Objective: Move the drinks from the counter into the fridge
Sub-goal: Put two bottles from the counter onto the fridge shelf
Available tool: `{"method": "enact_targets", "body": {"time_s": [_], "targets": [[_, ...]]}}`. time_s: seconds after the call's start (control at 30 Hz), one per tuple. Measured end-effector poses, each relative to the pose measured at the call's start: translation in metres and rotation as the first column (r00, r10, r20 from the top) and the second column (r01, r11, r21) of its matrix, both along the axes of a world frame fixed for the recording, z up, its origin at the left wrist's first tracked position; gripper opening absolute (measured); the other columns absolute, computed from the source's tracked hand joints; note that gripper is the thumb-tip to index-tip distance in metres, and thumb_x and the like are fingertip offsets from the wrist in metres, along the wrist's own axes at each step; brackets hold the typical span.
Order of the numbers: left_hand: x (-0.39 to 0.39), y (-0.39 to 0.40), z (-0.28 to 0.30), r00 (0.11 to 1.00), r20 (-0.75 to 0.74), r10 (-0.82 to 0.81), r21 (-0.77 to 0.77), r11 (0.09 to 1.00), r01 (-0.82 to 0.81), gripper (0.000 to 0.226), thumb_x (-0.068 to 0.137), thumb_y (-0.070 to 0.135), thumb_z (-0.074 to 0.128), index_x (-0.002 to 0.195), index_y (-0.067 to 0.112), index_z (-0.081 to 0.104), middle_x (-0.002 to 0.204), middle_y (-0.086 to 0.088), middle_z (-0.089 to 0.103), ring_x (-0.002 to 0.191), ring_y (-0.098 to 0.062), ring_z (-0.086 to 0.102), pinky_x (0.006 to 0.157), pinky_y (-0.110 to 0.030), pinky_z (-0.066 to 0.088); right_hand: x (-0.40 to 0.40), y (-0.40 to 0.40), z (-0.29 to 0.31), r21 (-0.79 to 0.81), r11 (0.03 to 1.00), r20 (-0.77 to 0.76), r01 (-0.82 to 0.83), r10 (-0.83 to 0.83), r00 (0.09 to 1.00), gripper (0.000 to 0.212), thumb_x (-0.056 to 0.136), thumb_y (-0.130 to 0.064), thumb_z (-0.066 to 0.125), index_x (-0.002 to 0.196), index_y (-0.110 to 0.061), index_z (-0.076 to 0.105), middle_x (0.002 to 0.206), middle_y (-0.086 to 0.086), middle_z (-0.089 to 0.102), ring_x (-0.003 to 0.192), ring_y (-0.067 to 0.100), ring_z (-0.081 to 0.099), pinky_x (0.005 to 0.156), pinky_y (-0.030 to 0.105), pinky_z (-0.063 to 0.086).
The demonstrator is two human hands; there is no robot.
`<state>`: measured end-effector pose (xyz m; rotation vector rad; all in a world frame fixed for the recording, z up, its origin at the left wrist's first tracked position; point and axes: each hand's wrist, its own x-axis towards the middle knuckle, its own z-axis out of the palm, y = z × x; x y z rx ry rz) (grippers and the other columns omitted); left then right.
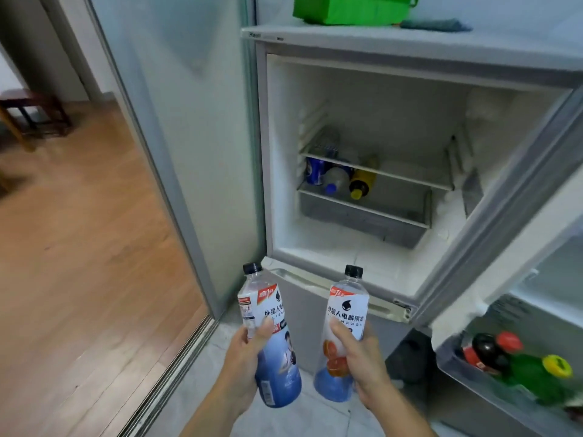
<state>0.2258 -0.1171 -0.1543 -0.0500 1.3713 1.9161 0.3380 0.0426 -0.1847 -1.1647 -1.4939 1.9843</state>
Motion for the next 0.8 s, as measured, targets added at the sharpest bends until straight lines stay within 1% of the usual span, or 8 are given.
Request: {"method": "enact_targets", "body": {"time_s": [0.07,0.17,0.3,0.37,0.47,0.53,0.67,0.8], "targets": [[-0.012,0.012,-0.007,0.998,0.008,-0.061,0.003,0.998,0.061,0.054,0.070,0.033,0.074,0.117,0.009,0.065,0.110,-0.018,0.073,0.096,-0.038,0.071,0.072,-0.042,0.059,0.001,0.005,-0.003,0.011,0.996,0.013,0.089,-0.090,0.996,0.028,0.081,-0.028,0.079,0.107,-0.028,0.067,0.093,-0.009,0.078,0.084,0.015,0.075,0.073,0.035,0.061],[-0.025,0.034,-0.015,0.990,0.010,-0.144,-0.017,0.989,0.144,0.059,0.066,0.035,0.076,0.117,0.007,0.063,0.110,-0.019,0.072,0.098,-0.040,0.070,0.080,-0.047,0.057,0.001,0.017,-0.008,0.027,0.983,0.042,0.180,-0.181,0.983,0.034,0.080,-0.024,0.081,0.112,-0.020,0.069,0.096,-0.002,0.078,0.089,0.021,0.075,0.084,0.044,0.060],[-0.039,0.072,-0.022,0.981,-0.001,-0.196,-0.062,0.979,0.196,0.059,0.065,0.037,0.075,0.118,0.013,0.062,0.110,-0.014,0.073,0.101,-0.038,0.069,0.095,-0.056,0.051,-0.006,0.044,-0.016,0.052,0.955,0.058,0.291,-0.293,0.954,0.042,0.075,-0.035,0.084,0.112,-0.030,0.065,0.100,-0.002,0.075,0.097,0.022,0.070,0.090,0.049,0.058],[-0.048,0.090,-0.019,0.974,-0.040,-0.222,-0.093,0.972,0.217,0.062,0.063,0.040,0.076,0.119,0.017,0.061,0.112,-0.010,0.073,0.104,-0.035,0.068,0.097,-0.056,0.050,-0.014,0.060,-0.013,0.079,0.952,0.055,0.295,-0.300,0.952,0.050,0.073,-0.038,0.085,0.116,-0.033,0.061,0.103,-0.005,0.074,0.098,0.018,0.068,0.088,0.044,0.058],[-0.071,0.122,-0.009,0.955,-0.122,-0.268,-0.173,0.954,0.246,0.074,0.051,0.043,0.084,0.119,0.023,0.062,0.113,-0.004,0.073,0.105,-0.031,0.068,0.097,-0.054,0.051,-0.031,0.091,-0.006,0.141,0.938,0.037,0.316,-0.324,0.945,0.046,0.069,-0.031,0.088,0.107,-0.035,0.063,0.092,-0.013,0.075,0.083,0.008,0.071,0.064,0.021,0.056],[-0.088,0.147,-0.006,0.939,-0.204,-0.276,-0.250,0.942,0.223,0.074,0.053,0.036,0.089,0.119,0.024,0.060,0.113,0.000,0.072,0.106,-0.028,0.067,0.098,-0.052,0.050,-0.046,0.112,-0.001,0.202,0.926,0.048,0.319,-0.334,0.941,0.050,0.063,-0.032,0.090,0.102,-0.039,0.060,0.087,-0.025,0.071,0.081,0.000,0.069,0.059,0.016,0.051],[-0.119,0.192,-0.010,0.872,-0.371,-0.320,-0.334,0.922,0.196,0.066,0.057,0.030,0.092,0.111,0.036,0.054,0.103,0.012,0.070,0.096,-0.014,0.067,0.088,-0.038,0.055,-0.069,0.152,0.006,0.308,0.903,0.095,0.299,-0.342,0.935,0.065,0.049,-0.049,0.085,0.106,-0.045,0.054,0.091,-0.024,0.068,0.083,0.000,0.067,0.068,0.022,0.053],[-0.152,0.227,-0.013,0.781,-0.469,-0.413,-0.401,0.887,0.227,0.065,0.059,0.031,0.092,0.110,0.039,0.053,0.094,0.013,0.069,0.085,-0.006,0.067,0.072,-0.024,0.052,-0.090,0.185,0.006,0.353,0.885,0.107,0.303,-0.360,0.927,0.072,0.049,-0.043,0.082,0.116,-0.034,0.056,0.103,-0.010,0.070,0.094,0.013,0.067,0.080,0.033,0.056]]}}
